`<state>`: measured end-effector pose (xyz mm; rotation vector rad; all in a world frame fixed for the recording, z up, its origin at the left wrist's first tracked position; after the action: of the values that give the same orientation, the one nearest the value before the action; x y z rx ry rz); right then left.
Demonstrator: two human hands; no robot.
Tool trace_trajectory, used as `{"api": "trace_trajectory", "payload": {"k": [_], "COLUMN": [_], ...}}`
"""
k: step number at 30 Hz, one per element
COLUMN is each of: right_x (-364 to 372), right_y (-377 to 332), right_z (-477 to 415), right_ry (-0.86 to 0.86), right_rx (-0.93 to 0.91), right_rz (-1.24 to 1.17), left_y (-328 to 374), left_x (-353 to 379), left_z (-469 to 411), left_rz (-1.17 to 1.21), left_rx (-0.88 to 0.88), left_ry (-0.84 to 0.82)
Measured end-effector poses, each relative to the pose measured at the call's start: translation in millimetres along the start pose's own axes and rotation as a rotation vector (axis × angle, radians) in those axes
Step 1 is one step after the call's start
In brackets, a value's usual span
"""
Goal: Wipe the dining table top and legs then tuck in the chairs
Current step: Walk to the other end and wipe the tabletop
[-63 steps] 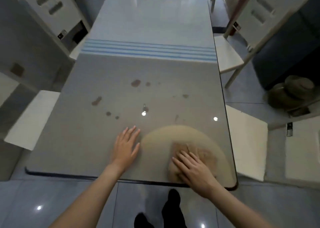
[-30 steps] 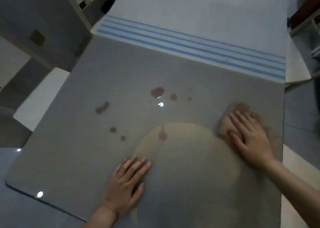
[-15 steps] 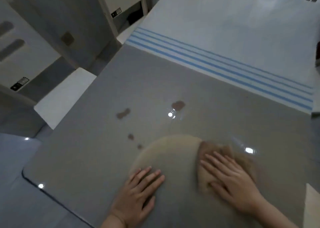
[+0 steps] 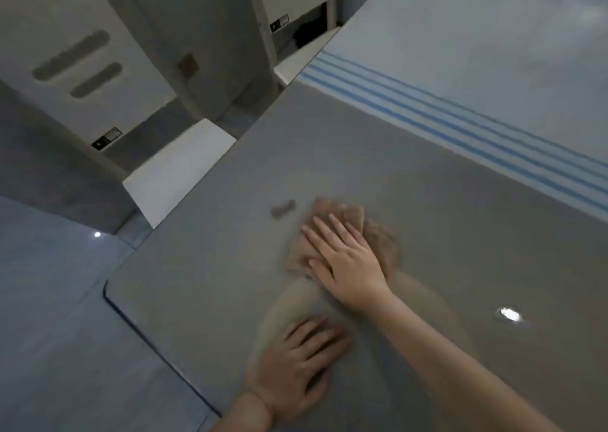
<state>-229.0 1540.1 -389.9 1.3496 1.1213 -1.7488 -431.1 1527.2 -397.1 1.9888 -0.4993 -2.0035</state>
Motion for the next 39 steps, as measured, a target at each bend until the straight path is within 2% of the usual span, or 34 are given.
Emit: {"api": "trace_trajectory", "payload": {"k": [2,4,8,10,11,12,13,15,18,20,22,23,25,28,30,32,34,36,39], "right_x": [-8.1,-25.5,-54.0,-59.5,-58.2,-54.4,-50.1,-31.5,3.6,12.1,4.4,-2.9,-20.1,-46.8,-52.3,-48.6,-38.0,-19.9,7.1], "right_y": [41.9,107.3,233.0,233.5,214.1,185.8,150.5,65.5,-50.5,-72.4,-37.8,-6.1,67.0,154.1,165.5,137.3,87.2,23.7,-60.3], "right_z": [38.8,64.1,49.2,3.7,-23.9,-51.4,-75.6,-108.1,-94.8,-57.0,-26.5,-18.7,-17.8,-43.5,-75.6,-110.3,-136.1,-140.6,-94.4], "right_ry": [-0.063,-0.061,0.070,0.144,0.158,0.158,0.147,0.106,0.012,-0.076,-0.135,-0.140,-0.100,0.020,0.110,0.134,0.114,0.079,0.003], "right_rx": [-0.157,-0.044,0.607,0.879,0.953,0.946,0.864,0.600,0.110,-0.220,-0.421,-0.421,-0.260,0.220,0.468,0.640,0.607,0.427,0.061], "right_rz": [0.039,0.026,0.003,-0.037,-0.062,-0.069,-0.061,-0.050,-0.002,0.029,0.060,0.059,0.042,0.005,-0.016,-0.042,-0.061,-0.054,-0.046], "left_y": [0.1,0.1,0.6,-0.1,-0.9,-1.2,-1.3,-1.7,-0.1,1.2,0.7,0.1,-1.2,-1.4,-1.8,-4.2,-3.6,-3.3,-1.6], "left_x": [-0.8,-1.7,-1.3,-1.3,-0.8,-0.3,0.1,-0.3,-1.0,-1.3,-0.9,-0.2,3.4,6.7,6.3,10.4,10.2,7.2,3.0], "left_z": [-0.1,-1.2,-0.9,-1.6,-1.1,-0.8,-0.1,0.8,1.7,1.3,1.9,2.1,1.6,1.0,1.3,1.4,1.7,2.6,2.9], "left_rz": [0.004,-0.001,0.031,0.045,0.036,0.025,0.023,0.030,-0.002,-0.048,-0.050,-0.034,-0.016,0.003,0.017,-0.009,-0.008,-0.013,-0.045], "left_rx": [0.000,0.011,0.009,0.004,0.003,0.005,0.010,0.003,-0.025,-0.020,-0.013,-0.001,0.007,0.007,0.019,0.027,0.027,0.027,-0.003], "left_ry": [0.015,0.030,0.058,0.053,0.048,0.045,0.038,0.030,-0.010,-0.042,-0.008,0.027,0.077,0.072,0.077,0.137,0.126,0.066,0.024]}}
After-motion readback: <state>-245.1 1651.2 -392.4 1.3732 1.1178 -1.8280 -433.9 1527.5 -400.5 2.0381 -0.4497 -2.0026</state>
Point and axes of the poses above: each hand's wrist, its own z-axis away from the middle knuckle, its own x-axis out of the palm, y = z × x, the point moved 1 cm from there along -z, towards the middle knuckle, and after that the axes turned 14 degrees about x, right-handed, at the moved point
